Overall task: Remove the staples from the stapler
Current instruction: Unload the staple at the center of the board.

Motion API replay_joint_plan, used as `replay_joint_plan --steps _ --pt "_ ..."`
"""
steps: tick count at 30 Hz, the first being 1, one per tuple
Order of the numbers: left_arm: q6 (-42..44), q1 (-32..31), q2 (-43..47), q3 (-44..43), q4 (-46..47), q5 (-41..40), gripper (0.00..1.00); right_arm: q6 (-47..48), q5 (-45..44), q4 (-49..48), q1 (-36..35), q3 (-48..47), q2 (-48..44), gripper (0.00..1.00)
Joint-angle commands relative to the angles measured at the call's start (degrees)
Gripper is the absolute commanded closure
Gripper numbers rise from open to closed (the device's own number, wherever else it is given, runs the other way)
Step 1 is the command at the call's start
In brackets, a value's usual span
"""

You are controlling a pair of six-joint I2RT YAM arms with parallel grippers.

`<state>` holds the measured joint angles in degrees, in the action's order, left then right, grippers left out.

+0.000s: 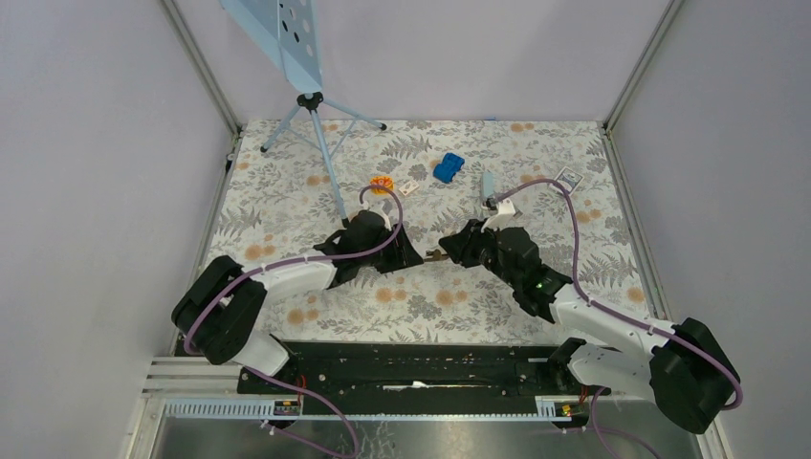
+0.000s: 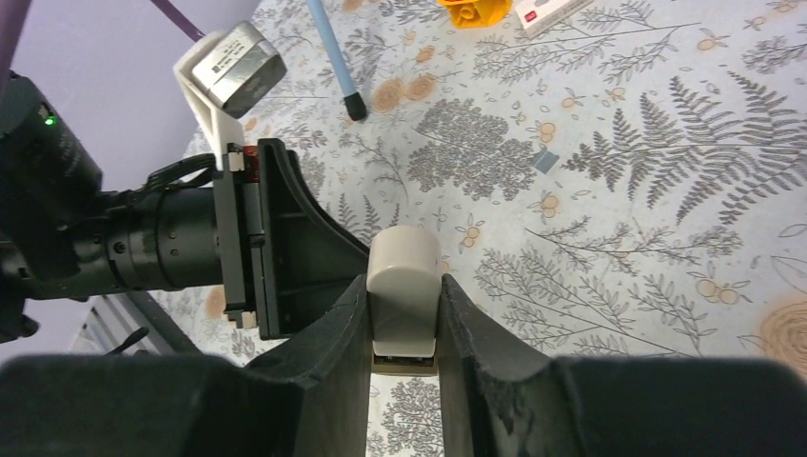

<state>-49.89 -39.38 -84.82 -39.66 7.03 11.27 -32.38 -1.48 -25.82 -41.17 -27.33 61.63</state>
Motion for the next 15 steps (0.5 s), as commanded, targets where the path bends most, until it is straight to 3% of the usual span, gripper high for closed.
replay_joint_plan --steps 1,8,15 --pt "2.7 0.4 1.4 -3.5 -2.2 -3.6 0.49 4.1 -3.6 4.5 -0.5 -4.8 -1.1 1.00" --pt "5.0 4.8 4.7 -4.5 -6.9 -8.3 0.49 13.8 -1.3 10.2 -0.5 -7.1 -1.4 1.00" --pt "8.4 7.8 8.6 -4.7 -10.5 -10.7 0.50 23.0 4.8 1.0 -0.5 -1.9 -4.4 1.00"
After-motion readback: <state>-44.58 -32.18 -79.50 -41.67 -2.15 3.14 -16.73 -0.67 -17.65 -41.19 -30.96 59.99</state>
